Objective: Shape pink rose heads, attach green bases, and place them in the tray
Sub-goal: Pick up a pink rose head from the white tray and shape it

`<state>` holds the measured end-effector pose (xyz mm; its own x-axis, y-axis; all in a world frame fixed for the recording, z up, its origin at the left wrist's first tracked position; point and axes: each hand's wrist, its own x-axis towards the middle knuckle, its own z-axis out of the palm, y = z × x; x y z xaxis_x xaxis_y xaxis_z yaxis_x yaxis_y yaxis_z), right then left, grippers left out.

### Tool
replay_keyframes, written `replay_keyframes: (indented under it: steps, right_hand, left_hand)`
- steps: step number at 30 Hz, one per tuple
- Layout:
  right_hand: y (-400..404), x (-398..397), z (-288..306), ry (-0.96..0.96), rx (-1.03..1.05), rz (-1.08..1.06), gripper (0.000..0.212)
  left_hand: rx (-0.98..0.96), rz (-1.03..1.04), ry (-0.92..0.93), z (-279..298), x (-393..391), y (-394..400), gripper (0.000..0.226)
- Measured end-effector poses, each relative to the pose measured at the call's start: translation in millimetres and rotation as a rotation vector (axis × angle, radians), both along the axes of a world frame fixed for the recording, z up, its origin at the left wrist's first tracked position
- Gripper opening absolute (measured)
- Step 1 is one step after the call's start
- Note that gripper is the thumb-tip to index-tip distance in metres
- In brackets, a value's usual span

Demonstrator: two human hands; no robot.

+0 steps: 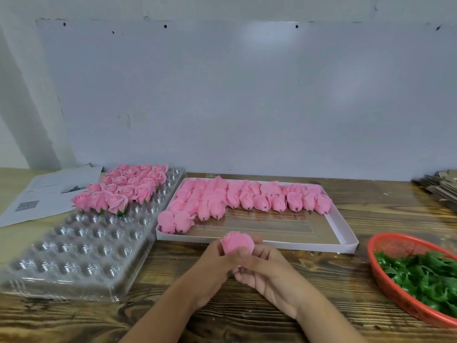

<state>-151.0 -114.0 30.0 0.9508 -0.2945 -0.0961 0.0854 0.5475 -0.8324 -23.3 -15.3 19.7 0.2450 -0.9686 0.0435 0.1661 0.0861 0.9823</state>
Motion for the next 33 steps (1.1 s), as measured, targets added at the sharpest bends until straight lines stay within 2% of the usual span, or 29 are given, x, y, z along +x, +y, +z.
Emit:
replay_keyframes:
  steps: [6, 10, 12, 14, 17, 19, 22, 25, 28, 30, 33]
  right_hand:
    - [4.8, 0.0, 2.4, -0.029, 0.107, 0.121, 0.035]
    - [5.2, 1.0, 1.0, -0.024, 0.120, 0.095, 0.024]
    - [5.6, 2.1, -1.0, -0.024, 0.106, 0.058, 0.025]
    - [9.1, 4.3, -3.1, -0.017, 0.007, -0.010, 0.029]
    - [16.0, 7.4, -5.5, 0.017, -0.247, -0.190, 0.033]
    - [18.7, 8.3, -6.3, 0.027, -0.311, -0.257, 0.031]
    - [18.8, 6.6, -4.7, 0.027, -0.226, -0.246, 0.022]
    - [17.4, 4.7, -4.5, -0.007, -0.128, -0.186, 0.026]
    - [14.2, 5.1, -5.1, 0.000, -0.033, -0.114, 0.022]
    - [12.2, 5.0, -3.9, 0.015, 0.051, -0.031, 0.027]
    - [9.8, 3.4, -2.1, 0.048, 0.163, 0.082, 0.031]
  left_hand:
    - [0.015, -0.119, 0.020, 8.2, 1.3, 6.1, 0.062]
    - [0.014, -0.065, 0.011, 9.5, -1.9, 6.1, 0.049]
    - [0.012, -0.015, 0.013, 9.2, -2.9, 5.6, 0.050]
    - [0.001, 0.063, 0.014, 8.8, -4.0, 3.9, 0.049]
    - [-0.005, 0.198, 0.016, 8.5, -7.7, 0.3, 0.045]
    - [-0.013, 0.240, 0.022, 8.3, -9.8, -0.8, 0.045]
    - [-0.026, 0.235, -0.011, 9.2, -11.6, 0.0, 0.041]
    - [-0.033, 0.212, -0.021, 10.0, -12.8, 0.6, 0.042]
    - [-0.036, 0.192, 0.005, 11.0, -11.5, 1.2, 0.053]
    - [-0.047, 0.168, 0.039, 10.5, -8.4, 2.4, 0.059]
    - [-0.061, 0.114, 0.096, 10.7, -6.4, 4.6, 0.056]
